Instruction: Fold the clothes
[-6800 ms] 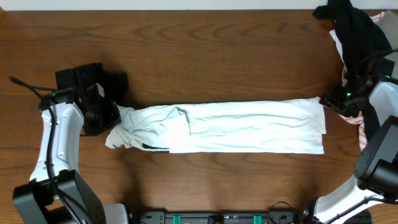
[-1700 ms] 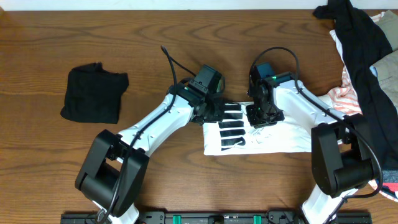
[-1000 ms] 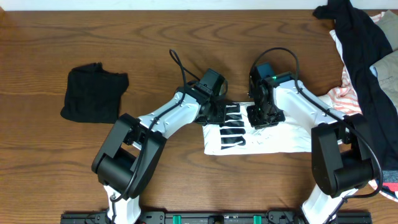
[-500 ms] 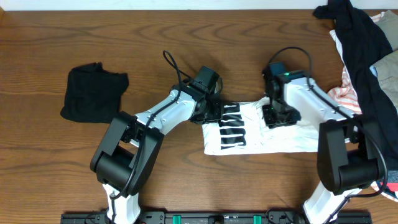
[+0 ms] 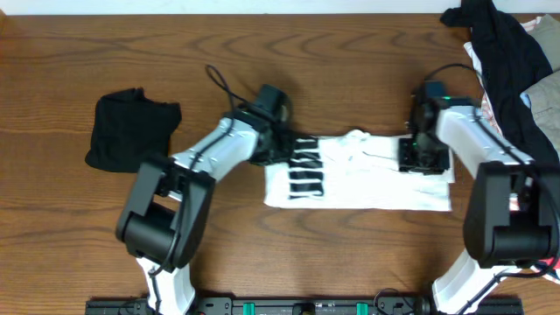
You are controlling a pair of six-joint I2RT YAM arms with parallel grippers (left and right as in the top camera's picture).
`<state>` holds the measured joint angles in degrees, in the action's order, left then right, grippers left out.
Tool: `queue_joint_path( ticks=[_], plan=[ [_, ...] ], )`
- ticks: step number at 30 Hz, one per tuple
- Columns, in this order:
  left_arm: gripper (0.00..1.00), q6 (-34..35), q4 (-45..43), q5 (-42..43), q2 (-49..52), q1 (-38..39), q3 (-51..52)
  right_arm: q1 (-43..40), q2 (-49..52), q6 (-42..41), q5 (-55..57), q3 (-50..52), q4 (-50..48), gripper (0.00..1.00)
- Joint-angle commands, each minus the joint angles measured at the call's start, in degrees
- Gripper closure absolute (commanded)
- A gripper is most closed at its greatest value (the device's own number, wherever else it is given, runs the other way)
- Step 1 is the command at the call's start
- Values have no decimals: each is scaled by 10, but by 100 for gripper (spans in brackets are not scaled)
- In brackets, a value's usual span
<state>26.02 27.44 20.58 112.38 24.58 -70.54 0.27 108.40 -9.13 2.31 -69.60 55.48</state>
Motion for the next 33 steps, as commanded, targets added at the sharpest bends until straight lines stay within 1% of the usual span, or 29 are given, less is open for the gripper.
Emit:
queue_joint_path(
  ticks=[1,2,4,7,10,11,12,19,22,27,29,31,32,33],
  plan=[
    [94,-42,18,-78,7,-50,5,-48,2,-4,-73,2,-4,46],
    [94,-61,19,-78,7,-60,5,-63,2,2,-86,2,-5,40],
    [94,-74,18,-78,7,-73,5,-86,2,26,-112,2,-5,36],
    [94,-74,20,-76,7,-87,5,-109,3,78,-169,4,-3,32],
    [92,-74,22,-76,7,-88,5,-113,3,97,-210,8,0,28],
    [85,-74,23,-75,7,-87,5,-113,3,96,-210,12,-4,28],
    [83,-74,23,-76,7,-86,5,-113,3,91,-211,16,-10,28],
    [83,-74,27,-76,7,-85,5,-113,4,80,-223,56,-79,27],
    [83,-74,31,-76,7,-85,5,-112,4,60,-224,80,-112,25],
    [83,-74,33,-76,7,-85,5,-101,4,59,-297,116,-164,26],
    [83,-74,33,-76,7,-85,5,-93,4,52,-309,122,-173,27],
    [83,-74,34,-76,7,-85,5,-83,4,42,-308,124,-174,33],
    [83,-74,34,-76,7,-85,5,-80,4,42,-308,124,-176,39],
    [83,-74,33,-76,7,-85,5,-77,4,41,-308,124,-178,54]
  ],
)
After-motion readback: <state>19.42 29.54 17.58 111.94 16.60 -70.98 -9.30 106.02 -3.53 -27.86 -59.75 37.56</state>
